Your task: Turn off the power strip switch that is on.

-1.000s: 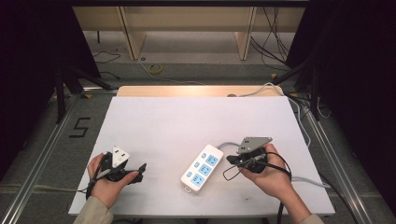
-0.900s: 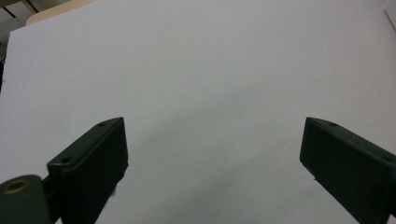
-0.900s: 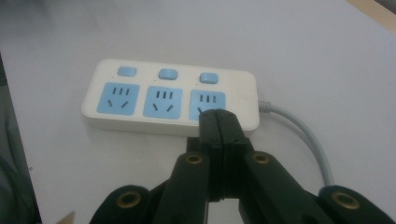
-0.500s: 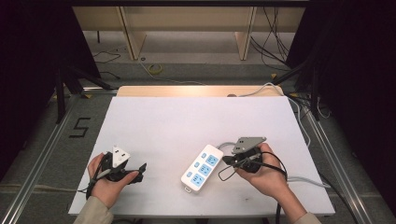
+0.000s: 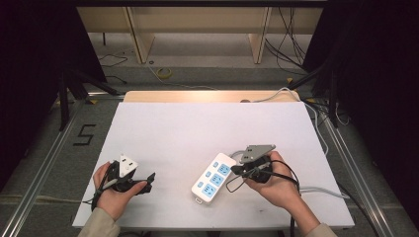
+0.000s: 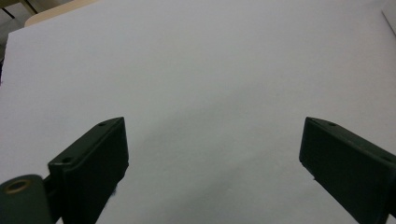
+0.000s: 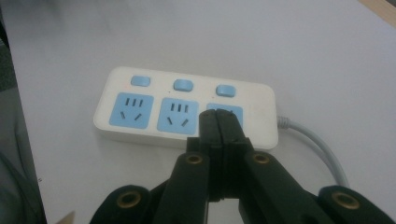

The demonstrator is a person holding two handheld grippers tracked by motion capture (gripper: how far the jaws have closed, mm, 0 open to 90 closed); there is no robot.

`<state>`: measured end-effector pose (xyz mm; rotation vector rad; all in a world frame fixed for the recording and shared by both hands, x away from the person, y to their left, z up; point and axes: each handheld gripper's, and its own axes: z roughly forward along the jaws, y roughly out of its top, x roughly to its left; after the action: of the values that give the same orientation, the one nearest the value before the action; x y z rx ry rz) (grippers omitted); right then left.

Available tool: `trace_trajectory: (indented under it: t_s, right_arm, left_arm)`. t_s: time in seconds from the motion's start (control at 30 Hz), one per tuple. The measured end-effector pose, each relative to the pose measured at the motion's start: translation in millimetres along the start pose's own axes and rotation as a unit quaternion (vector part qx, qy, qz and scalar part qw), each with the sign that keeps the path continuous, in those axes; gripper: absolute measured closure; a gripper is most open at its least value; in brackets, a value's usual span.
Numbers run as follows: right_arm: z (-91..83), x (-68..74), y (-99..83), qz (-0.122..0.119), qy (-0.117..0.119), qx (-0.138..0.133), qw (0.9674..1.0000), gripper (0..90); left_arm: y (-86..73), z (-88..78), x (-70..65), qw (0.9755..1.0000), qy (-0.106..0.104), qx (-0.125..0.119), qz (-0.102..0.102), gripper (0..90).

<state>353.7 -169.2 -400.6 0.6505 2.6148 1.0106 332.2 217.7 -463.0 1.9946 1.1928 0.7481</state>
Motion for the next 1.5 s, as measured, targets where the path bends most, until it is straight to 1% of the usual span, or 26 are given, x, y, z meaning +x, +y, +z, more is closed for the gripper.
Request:
trace_trajectory:
  t_s: [0.13, 0.17, 0.43, 0.67, 1.03, 1.13, 1.3, 1.5]
  right_arm:
    - [1.5, 1.1, 1.5, -0.001, 0.002, 0.000, 1.0000, 90.0]
    - [2.4, 1.1, 2.2, -0.006, 0.003, 0.003, 1.0000, 90.0]
    - [6.6, 3.4, 4.5, -0.005, 0.007, 0.006, 0.9999, 90.0]
    - [10.2, 5.3, 7.5, -0.011, 0.010, 0.009, 0.9998, 90.0]
    - [14.2, 8.0, 13.7, -0.011, 0.015, 0.013, 0.9998, 90.0]
    - [15.0, 8.1, 15.2, -0.017, 0.015, 0.010, 0.9997, 90.0]
    - [16.9, 10.0, 17.5, -0.015, 0.016, 0.013, 0.9997, 90.0]
    - [19.0, 11.4, 20.2, -0.020, 0.019, 0.013, 0.9995, 90.0]
  left_arm:
    - [0.0, 0.1, -0.1, 1.0000, 0.000, -0.001, 0.000, 7.7]
    - [0.0, 0.4, -0.3, 1.0000, -0.002, 0.000, 0.000, 7.8]
    - [0.3, 0.4, -0.5, 1.0000, -0.002, 0.000, 0.000, 7.8]
    - [0.5, 0.2, -0.7, 1.0000, -0.002, -0.001, 0.001, 7.9]
    - [0.5, 0.0, -0.8, 1.0000, -0.002, -0.002, 0.001, 8.0]
    - [0.6, 0.1, -1.0, 1.0000, -0.002, -0.002, 0.001, 8.0]
    - [0.8, -0.3, -1.1, 1.0000, -0.002, -0.003, 0.001, 8.0]
    - [0.9, -0.2, -1.4, 1.0000, -0.003, -0.003, 0.002, 8.1]
